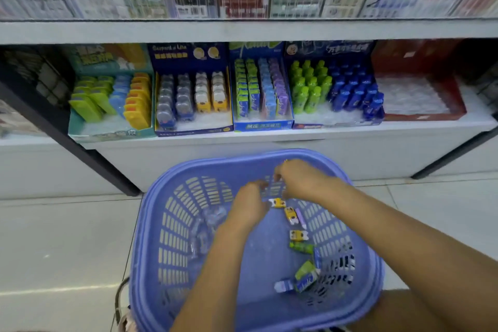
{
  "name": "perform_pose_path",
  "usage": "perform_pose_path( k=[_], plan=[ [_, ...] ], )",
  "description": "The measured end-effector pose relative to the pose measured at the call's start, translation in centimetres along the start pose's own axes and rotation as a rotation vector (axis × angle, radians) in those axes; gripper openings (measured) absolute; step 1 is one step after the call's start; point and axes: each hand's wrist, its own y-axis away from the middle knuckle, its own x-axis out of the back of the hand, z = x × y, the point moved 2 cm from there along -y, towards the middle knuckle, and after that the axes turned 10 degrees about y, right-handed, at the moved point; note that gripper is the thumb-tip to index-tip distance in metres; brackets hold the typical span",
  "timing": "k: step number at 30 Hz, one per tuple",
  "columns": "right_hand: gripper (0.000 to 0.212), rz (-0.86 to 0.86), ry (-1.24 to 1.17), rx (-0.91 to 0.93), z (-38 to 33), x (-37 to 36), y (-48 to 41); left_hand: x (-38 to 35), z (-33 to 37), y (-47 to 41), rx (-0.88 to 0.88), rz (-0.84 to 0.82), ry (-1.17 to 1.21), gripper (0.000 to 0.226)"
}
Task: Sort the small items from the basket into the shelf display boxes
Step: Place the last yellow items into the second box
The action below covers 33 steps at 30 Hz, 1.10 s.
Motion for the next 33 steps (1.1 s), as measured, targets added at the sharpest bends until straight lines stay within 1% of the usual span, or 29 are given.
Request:
perform_pose_path(
  k=[2,3,4,8,10,12,16,18,20,22,25,27,29,30,32,33],
  plan=[
    [0.047,-0.205,0.019,-0.045,-0.3,-6.1,-0.2,-3.4,-2.0,0.4,0.077,-0.216,-0.041,0.057],
    [0.055,-0.261,-0.015,-0.082,-0.4,-8.8,-0.2,-4.6,-2.9,0.5,0.087,-0.265,-0.065,0.060],
    [0.060,-0.295,-0.049,-0.118,-0.4,-11.1,-0.4,-5.5,-3.7,0.4,0.083,-0.279,-0.102,0.062],
    [0.058,-0.315,-0.136,-0.142,0.0,-16.8,-0.8,-6.4,-5.9,-1.7,0.008,-0.250,-0.210,0.060],
    [0.064,-0.307,-0.156,-0.176,0.4,-18.1,-1.2,-6.9,-6.7,-3.0,-0.048,-0.271,-0.261,0.061],
    [0.066,-0.287,-0.203,-0.227,0.9,-19.1,-1.9,-7.6,-7.5,-4.3,-0.085,-0.289,-0.306,0.061],
    [0.074,-0.317,-0.168,-0.245,0.9,-20.7,-2.7,-9.1,-8.5,-6.4,-0.142,-0.287,-0.332,0.058],
    [0.074,-0.326,-0.113,-0.258,0.6,-21.8,-2.7,-10.2,-8.9,-7.2,-0.152,-0.251,-0.374,0.049],
    [0.070,-0.312,-0.057,-0.259,0.1,-22.5,-2.7,-10.9,-9.1,-7.6,-0.122,-0.203,-0.434,0.040],
    [0.068,-0.266,-0.110,-0.280,-0.2,-23.0,-2.8,-11.3,-9.1,-8.1,-0.078,-0.175,-0.477,0.034],
    [0.061,-0.209,-0.201,-0.321,-0.2,-23.1,-3.1,-12.1,-9.1,-8.4,0.032,-0.192,-0.496,0.034],
    [0.060,-0.214,-0.227,-0.290,-0.2,-23.7,-3.4,-12.1,-9.4,-8.3,0.120,-0.197,-0.502,0.036],
    [0.050,-0.184,-0.219,-0.264,0.2,-23.7,-3.6,-11.8,-10.3,-7.9,0.203,-0.188,-0.473,0.041],
    [0.052,-0.147,-0.257,-0.285,0.5,-23.5,-3.8,-11.5,-10.8,-7.6,0.259,-0.193,-0.430,0.044],
    [0.064,-0.149,-0.393,-0.362,1.1,-23.4,-4.1,-11.0,-11.6,-7.1,0.353,-0.222,-0.325,0.041],
    [0.063,-0.129,-0.425,-0.391,1.0,-23.2,-4.2,-10.8,-12.0,-6.6,0.395,-0.216,-0.277,0.038]
  ],
)
